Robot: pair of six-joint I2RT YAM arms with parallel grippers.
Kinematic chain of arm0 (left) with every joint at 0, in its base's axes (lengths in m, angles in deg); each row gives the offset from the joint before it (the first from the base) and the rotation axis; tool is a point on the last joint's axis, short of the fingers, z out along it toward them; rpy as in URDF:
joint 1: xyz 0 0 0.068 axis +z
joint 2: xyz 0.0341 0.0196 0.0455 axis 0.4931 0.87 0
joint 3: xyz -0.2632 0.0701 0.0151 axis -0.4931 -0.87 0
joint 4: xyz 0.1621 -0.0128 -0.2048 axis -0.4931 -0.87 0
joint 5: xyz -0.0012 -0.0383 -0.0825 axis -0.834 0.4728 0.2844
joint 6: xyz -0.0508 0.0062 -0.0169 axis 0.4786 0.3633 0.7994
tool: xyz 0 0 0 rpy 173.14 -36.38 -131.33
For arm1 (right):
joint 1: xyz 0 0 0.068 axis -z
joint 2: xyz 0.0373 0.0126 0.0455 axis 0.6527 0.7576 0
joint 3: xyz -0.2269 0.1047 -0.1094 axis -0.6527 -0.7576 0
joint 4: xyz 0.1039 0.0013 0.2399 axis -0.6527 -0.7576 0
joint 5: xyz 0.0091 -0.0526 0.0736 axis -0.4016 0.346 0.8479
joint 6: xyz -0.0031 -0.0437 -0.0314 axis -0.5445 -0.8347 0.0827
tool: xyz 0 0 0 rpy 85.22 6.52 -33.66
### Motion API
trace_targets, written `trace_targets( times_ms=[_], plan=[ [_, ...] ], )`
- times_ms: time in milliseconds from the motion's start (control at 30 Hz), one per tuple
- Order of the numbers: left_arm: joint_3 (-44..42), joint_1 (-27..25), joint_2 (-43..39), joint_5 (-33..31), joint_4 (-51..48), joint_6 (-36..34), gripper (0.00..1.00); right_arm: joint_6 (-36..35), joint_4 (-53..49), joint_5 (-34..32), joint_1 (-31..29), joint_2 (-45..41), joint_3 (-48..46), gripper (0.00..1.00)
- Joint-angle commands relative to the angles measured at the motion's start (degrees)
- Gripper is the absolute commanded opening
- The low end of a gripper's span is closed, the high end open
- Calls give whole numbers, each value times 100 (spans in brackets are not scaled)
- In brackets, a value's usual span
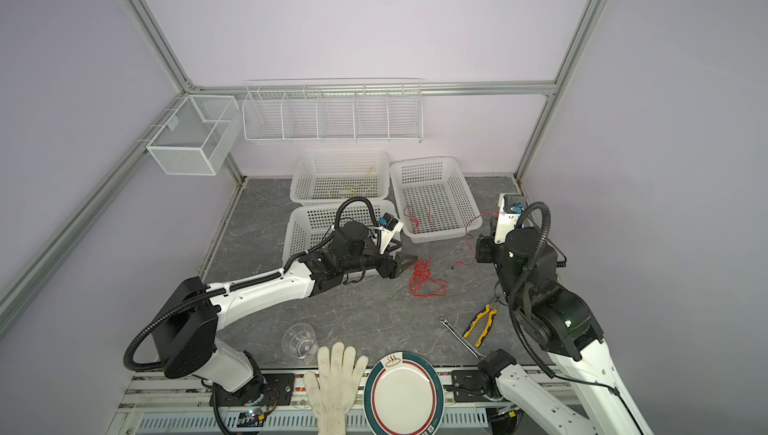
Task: Untangle the cables
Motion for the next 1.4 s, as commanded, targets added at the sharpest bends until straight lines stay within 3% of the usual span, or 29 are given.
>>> trace_targets(
  times_ms=[0,500,933,1367],
  plan=[
    [-161,-24,-209,-112,89,-47,72,-357,757,13,67,337,234,6],
    [-575,-23,-609,-626,32,-117,72,-850,2425,952,493,2102,1611,6],
    [-625,-23,-661,-755,-87,-122,72,-392,3390,1214,703,3332,836,6],
    [-584,-23,-637,-828,-117,-114,72,270,3630,1455,960,4866,538,7]
  ],
)
